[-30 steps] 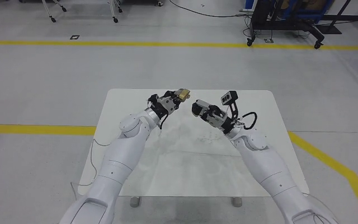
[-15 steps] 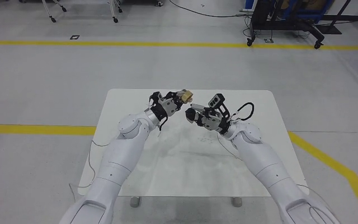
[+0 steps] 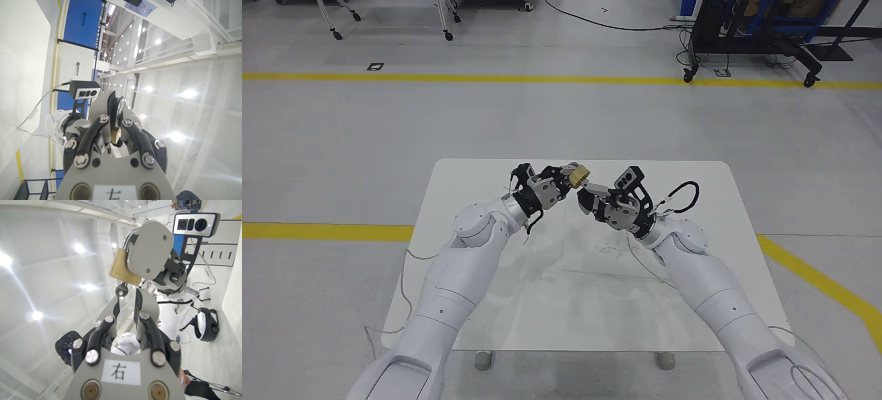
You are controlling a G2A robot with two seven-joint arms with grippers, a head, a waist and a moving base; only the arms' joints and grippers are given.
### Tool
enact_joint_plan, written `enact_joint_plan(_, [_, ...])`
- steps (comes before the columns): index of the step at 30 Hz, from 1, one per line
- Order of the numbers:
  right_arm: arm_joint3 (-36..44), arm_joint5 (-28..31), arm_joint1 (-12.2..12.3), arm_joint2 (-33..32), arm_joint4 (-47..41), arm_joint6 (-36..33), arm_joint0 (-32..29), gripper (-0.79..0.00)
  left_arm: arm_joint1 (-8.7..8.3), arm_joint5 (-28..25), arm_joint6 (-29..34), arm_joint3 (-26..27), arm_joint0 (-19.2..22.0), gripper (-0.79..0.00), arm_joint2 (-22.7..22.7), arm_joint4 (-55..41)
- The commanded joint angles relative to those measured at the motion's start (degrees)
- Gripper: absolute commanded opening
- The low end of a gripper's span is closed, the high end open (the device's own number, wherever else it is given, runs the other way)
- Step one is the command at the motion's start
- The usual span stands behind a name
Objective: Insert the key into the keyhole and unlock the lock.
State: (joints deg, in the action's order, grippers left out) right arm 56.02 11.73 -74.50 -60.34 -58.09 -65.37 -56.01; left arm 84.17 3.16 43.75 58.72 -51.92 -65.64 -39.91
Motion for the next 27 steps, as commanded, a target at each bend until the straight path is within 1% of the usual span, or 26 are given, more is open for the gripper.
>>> enact_joint_plan(1, [-0.29,0.10,-0.13,0.02,0.04,-0.11,0.09,-0.625,-0.06,-0.19,0.03,-0.02,0.03,-0.785,0.05,0.55])
enact_joint_plan(4, [-0.73,0.08,-0.31,-0.02,0.07,-0.29,0.24,-0.640,-0.12,-0.27,0.14,0.03,0.01,-0.785,0.11,0.87])
enact_joint_plan(10, [-1.68,0.65,-0.53,-0.67,0.03,-0.45,0.48,-0.597,-0.27,-0.69,0.44,-0.03,0.06,-0.785,0.06,1.42])
enact_joint_plan(13, [-1.93,0.93,-0.56,-1.23,-0.17,-0.81,0.45,-0.625,-0.32,-0.62,0.78,-0.07,0.12,-0.785,0.12,1.54])
enact_joint_plan(16, [-2.09,0.90,-0.61,-1.54,-0.05,-1.14,0.38,-0.622,-0.36,-0.54,1.09,-0.25,0.23,-0.785,0.18,1.66])
enact_joint_plan(22, [-2.77,0.40,-0.83,-1.74,0.28,-1.24,0.45,-0.643,-0.40,-0.36,1.66,-0.60,0.50,-0.785,0.72,2.40])
enact_joint_plan(23, [-2.89,0.28,-0.88,-1.68,0.41,-1.26,0.51,-0.785,-0.39,-0.34,1.72,-0.67,0.54,-0.785,0.74,2.27])
enact_joint_plan(27, [-3.33,-0.15,-1.14,-1.43,0.72,-1.34,0.85,-0.785,-0.39,-0.25,2.03,-0.94,0.72,-0.785,0.88,2.14])
